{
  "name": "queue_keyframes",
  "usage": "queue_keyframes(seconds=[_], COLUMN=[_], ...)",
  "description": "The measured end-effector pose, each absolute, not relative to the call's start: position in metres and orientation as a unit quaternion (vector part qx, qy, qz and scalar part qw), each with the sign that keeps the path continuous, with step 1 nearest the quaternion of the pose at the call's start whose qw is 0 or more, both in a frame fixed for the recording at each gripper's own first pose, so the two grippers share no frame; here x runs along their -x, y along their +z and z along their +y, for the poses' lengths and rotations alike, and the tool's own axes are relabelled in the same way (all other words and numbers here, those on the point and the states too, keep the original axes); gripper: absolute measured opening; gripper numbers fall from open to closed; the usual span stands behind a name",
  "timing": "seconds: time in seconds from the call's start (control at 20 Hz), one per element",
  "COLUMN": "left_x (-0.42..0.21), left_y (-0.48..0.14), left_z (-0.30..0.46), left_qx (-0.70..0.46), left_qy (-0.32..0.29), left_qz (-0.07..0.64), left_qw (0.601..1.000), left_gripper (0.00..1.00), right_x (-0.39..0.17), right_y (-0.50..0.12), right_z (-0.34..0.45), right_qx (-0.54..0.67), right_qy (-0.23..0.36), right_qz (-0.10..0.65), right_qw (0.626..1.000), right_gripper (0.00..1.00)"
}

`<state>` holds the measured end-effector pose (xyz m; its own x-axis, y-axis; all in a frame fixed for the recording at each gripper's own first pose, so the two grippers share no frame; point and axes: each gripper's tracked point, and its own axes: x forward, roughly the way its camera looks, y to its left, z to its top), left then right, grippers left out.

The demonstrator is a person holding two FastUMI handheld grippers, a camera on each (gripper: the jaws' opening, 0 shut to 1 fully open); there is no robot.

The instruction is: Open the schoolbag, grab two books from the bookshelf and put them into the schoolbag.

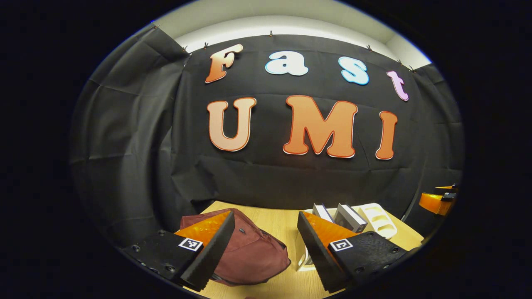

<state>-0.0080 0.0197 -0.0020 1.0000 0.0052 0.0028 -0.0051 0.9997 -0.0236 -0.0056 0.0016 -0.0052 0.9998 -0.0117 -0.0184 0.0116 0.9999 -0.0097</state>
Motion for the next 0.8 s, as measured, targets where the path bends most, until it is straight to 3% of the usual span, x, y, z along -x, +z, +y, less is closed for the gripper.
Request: queue_keyframes(seconds=[0.8], left_x=[-0.005], left_y=[-0.013], left_z=[0.019], left_qx=[0.0], left_qy=[-0.005], left_qz=[0.012], left_qw=[1.0], left_gripper=[0.95], right_x=[0.001], right_y=[-0.015], right_z=[-0.009], right_qx=[0.0], right_qy=[-0.022], right_qz=[0.021], right_qw=[1.0], right_gripper=[0.96])
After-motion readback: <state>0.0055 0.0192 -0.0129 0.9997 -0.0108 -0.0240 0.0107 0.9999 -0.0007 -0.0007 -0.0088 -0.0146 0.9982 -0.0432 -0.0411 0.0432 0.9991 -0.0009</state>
